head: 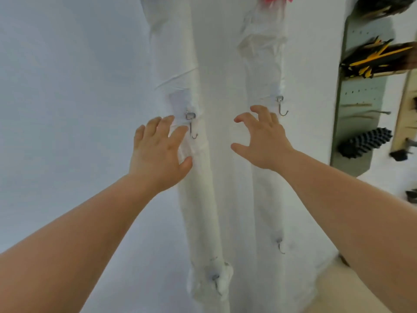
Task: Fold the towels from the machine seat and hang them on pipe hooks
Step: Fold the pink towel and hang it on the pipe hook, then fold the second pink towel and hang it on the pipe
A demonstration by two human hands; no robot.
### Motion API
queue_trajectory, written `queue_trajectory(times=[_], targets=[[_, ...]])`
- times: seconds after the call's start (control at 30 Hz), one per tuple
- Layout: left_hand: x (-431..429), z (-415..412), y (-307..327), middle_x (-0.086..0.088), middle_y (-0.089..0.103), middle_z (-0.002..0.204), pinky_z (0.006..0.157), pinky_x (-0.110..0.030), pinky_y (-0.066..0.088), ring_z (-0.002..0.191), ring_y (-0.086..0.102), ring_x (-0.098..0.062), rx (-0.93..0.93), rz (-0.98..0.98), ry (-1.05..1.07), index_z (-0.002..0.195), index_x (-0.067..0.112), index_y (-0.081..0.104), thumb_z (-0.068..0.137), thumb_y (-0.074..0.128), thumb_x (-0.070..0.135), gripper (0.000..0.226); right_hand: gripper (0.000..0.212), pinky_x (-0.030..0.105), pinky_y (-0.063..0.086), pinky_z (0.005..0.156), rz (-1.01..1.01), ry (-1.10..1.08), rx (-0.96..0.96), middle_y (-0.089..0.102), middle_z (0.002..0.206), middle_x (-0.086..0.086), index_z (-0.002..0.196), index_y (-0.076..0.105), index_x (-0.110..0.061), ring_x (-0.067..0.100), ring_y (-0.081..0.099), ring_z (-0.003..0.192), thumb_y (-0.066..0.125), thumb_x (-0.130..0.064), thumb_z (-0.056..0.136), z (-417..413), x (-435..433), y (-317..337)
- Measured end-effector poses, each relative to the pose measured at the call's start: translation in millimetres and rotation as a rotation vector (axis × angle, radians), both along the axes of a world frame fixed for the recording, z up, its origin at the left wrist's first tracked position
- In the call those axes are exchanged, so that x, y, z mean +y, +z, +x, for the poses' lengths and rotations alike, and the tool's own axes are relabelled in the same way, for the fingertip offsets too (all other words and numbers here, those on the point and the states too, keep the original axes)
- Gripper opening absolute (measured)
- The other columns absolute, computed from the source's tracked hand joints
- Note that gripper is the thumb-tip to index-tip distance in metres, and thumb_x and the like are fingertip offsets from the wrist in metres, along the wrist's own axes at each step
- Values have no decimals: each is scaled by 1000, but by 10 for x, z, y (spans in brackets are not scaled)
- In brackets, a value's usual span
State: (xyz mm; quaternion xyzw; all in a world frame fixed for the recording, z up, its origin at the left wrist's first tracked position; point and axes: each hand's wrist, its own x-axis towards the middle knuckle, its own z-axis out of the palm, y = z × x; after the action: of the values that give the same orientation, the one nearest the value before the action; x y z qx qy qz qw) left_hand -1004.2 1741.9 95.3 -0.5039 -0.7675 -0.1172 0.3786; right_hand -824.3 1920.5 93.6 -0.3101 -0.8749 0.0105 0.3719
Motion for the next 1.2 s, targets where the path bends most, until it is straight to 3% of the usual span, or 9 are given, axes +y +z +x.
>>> queue_trajectory(times=[0.23, 0.53, 0.9, 1.2], targets=[[-694, -229, -650, -5, 34, 157, 117, -50, 24, 145, 26, -30, -196, -176, -165, 148, 28, 41, 86, 55, 59, 70, 64, 48, 29, 115, -183, -113, -192, 16, 160, 2, 142, 38, -38, 29, 23, 146, 65, -52, 86, 91, -1026, -658], [-599, 356, -1701, -3, 34, 156, 113, -45, 28, 142, 30, -28, -360, -454, -363, 148, 31, 39, 88, 57, 59, 69, 63, 47, 30, 114, -389, -257, -321, 21, 158, 1, 142, 40, -37, 30, 27, 143, 65, -53, 86, 773, -1632, -1863], [-357, 2757, -3324, 2, 44, 147, 108, -42, 36, 135, 39, -23, -454, -950, -754, 146, 29, 42, 88, 57, 59, 67, 60, 47, 28, 118, -921, -655, -376, 24, 159, 1, 143, 40, -37, 27, 25, 147, 63, -50, 90, 3185, -2619, -3676], [-1162, 5039, -4297, -3, 48, 144, 110, -43, 38, 130, 46, -26, -397, -1307, -996, 145, 25, 43, 89, 59, 57, 67, 63, 48, 35, 110, -1217, -978, -410, 33, 153, 4, 147, 38, -32, 31, 33, 139, 59, -49, 90, 5168, -4098, -4600]])
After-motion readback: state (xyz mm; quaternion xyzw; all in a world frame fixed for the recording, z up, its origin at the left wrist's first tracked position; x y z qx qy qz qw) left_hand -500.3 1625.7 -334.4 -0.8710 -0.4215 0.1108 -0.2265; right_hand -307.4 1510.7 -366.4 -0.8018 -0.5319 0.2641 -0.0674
